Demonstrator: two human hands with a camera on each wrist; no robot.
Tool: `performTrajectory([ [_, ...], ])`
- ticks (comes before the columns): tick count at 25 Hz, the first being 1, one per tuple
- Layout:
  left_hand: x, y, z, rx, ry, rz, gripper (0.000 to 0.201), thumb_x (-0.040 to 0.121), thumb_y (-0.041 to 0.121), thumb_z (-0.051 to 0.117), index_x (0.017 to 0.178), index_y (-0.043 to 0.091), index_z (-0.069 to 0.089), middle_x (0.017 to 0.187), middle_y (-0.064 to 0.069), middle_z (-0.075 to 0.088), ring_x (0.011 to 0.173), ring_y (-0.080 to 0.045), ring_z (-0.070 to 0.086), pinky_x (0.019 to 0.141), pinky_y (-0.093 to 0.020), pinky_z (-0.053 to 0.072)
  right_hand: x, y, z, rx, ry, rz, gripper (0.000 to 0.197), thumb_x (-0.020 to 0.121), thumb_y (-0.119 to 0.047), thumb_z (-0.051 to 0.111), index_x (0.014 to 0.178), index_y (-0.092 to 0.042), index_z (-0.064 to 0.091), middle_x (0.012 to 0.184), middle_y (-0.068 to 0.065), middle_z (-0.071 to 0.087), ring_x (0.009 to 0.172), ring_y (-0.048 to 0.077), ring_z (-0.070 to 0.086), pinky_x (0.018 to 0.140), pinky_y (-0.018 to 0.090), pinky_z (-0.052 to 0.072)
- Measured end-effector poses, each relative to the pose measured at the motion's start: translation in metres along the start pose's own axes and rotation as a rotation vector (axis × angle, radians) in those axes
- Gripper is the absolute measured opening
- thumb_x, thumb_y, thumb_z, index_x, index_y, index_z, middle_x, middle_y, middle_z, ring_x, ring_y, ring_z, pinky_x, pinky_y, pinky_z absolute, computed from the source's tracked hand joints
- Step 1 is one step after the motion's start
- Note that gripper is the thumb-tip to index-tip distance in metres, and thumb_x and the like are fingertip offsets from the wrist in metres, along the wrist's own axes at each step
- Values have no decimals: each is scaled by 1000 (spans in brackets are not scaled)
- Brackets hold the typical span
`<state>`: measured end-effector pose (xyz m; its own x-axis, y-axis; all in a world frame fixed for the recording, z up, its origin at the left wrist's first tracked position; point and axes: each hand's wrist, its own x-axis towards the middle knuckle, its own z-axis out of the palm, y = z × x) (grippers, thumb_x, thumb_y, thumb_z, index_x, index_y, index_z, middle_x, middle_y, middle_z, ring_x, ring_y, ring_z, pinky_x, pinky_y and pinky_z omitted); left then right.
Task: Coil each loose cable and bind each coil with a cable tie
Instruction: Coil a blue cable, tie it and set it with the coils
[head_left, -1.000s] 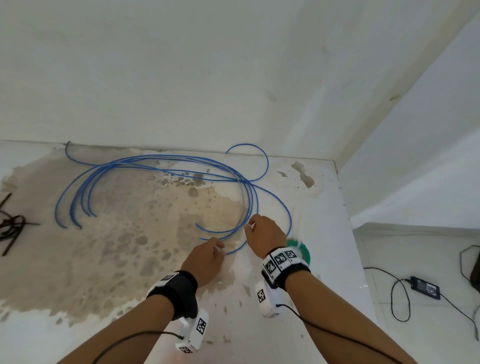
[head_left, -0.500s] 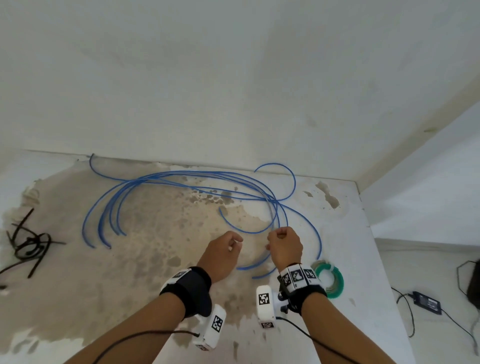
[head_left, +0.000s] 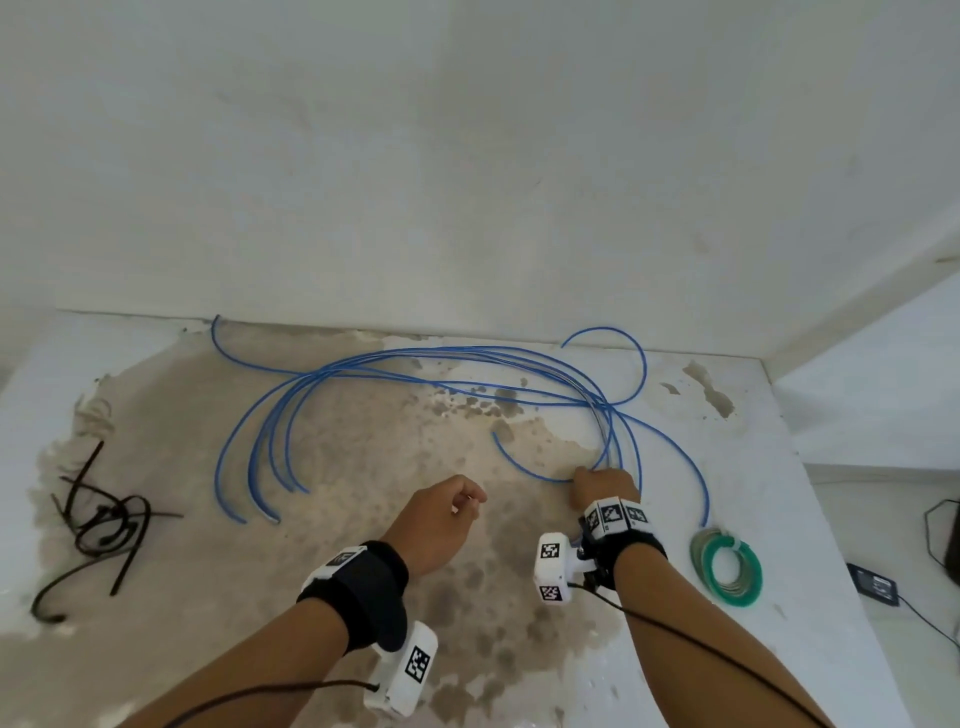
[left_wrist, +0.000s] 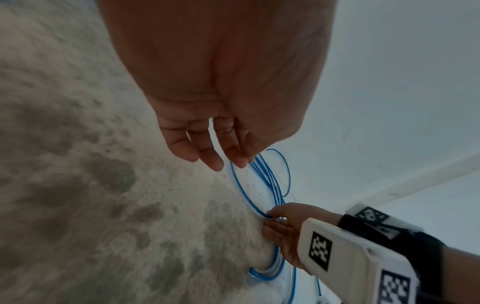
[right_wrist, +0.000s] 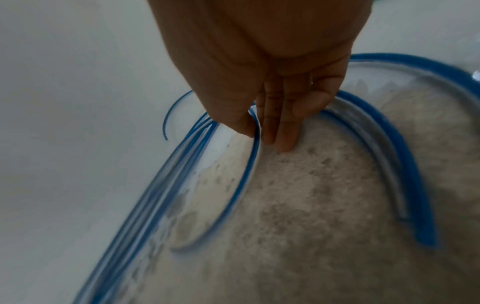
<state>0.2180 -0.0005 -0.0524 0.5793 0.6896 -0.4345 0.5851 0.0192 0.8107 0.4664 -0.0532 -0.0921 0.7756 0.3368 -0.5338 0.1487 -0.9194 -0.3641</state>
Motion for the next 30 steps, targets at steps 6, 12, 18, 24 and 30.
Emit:
performTrajectory([
  [6,22,41,-31,-146,246,139,19,105,30,46,101,30,64,107,11,70,101,-6,62,87,-17,44,-85,-45,-6,529,93,-603,8,98,-25,66,93,-22,59,81,-4,71,63,11,72,60,19,50],
  [12,31,94,-47,-379,-61,65,37,108,36,35,122,17,63,109,2,73,99,-18,68,86,-29,52,-143,-30,12,443,-217,-853,13,100,-23,63,88,-21,61,71,3,65,59,15,60,62,31,50],
  [18,13,108,-46,-481,106,176,23,104,26,51,116,8,60,80,4,68,70,-15,65,68,-31,52,-150,-13,-6,347,-402,-890,27,107,-38,44,102,-28,69,68,-15,57,63,2,50,65,16,41],
  [24,-15,109,-17,-219,153,409,9,101,22,57,110,22,60,64,11,61,57,-10,54,60,-26,47,-122,-84,-66,1006,-754,-298,65,101,-65,30,112,-10,64,96,6,71,76,23,65,63,33,55],
  [30,-40,69,-18,31,222,332,13,102,37,51,106,37,64,55,8,45,53,-10,43,59,-29,38,-86,-136,-100,1188,-765,-194,20,106,-29,50,97,-16,62,58,-8,47,42,6,41,46,20,42],
])
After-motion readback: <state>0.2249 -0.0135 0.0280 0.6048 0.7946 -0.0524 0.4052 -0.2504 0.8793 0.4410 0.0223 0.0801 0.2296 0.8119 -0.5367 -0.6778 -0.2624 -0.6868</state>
